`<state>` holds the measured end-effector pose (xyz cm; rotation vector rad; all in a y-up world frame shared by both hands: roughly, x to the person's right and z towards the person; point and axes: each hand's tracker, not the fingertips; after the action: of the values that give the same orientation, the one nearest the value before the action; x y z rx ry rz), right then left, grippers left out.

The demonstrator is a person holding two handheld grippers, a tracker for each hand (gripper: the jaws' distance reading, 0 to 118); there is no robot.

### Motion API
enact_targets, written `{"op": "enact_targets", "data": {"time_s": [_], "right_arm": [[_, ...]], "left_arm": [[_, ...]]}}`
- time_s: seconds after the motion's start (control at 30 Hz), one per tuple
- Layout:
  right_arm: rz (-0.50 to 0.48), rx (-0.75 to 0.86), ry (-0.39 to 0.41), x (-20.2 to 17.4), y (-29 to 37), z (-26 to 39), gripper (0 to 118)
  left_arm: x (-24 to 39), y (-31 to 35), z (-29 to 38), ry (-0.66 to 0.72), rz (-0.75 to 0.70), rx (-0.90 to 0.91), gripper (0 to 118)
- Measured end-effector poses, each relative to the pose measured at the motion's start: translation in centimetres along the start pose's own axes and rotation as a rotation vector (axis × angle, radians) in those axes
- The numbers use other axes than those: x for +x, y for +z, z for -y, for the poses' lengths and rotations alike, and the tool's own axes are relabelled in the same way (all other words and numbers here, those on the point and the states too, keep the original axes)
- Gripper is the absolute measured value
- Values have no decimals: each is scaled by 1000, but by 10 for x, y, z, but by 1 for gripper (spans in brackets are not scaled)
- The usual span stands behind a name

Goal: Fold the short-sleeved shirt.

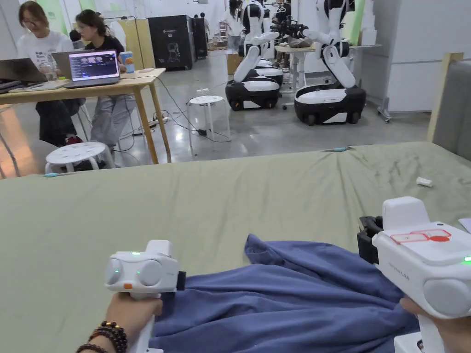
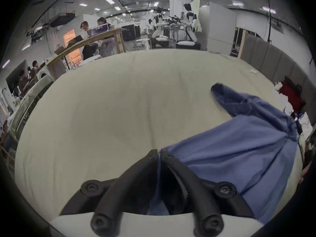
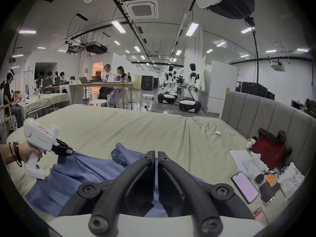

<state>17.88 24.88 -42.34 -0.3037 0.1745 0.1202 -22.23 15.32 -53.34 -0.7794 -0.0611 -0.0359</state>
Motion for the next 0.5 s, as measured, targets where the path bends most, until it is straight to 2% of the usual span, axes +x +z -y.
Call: {"op": "enact_targets", "data": {"time_s": [0.1, 0.23, 0.27, 0.3, 0.33, 0.37, 0.4, 0.5], "right_arm": [[47, -63, -38, 41, 1, -3, 4], [121, -209, -36, 102, -1, 8, 4], [119, -239, -50, 115, -2, 14, 9], [109, -268, -70, 126, 1, 19, 25], [100, -292, -92, 132, 4, 24, 62], [94, -314, -111, 142, 2, 31, 83], [92, -337, -125, 150, -2, 39, 92], [122, -403, -125, 162, -11, 59, 80]], "left_arm": [[-1, 21, -6, -7, 17, 55, 1], [-1, 33, -15, 50, 28, 129, 1], [6, 41, -15, 59, 29, 143, 1], [8, 42, -16, 60, 27, 150, 1], [10, 42, -17, 57, 25, 153, 1], [13, 42, -18, 53, 22, 159, 1], [17, 43, -19, 49, 20, 160, 1], [22, 42, -17, 36, 27, 149, 1]]}}
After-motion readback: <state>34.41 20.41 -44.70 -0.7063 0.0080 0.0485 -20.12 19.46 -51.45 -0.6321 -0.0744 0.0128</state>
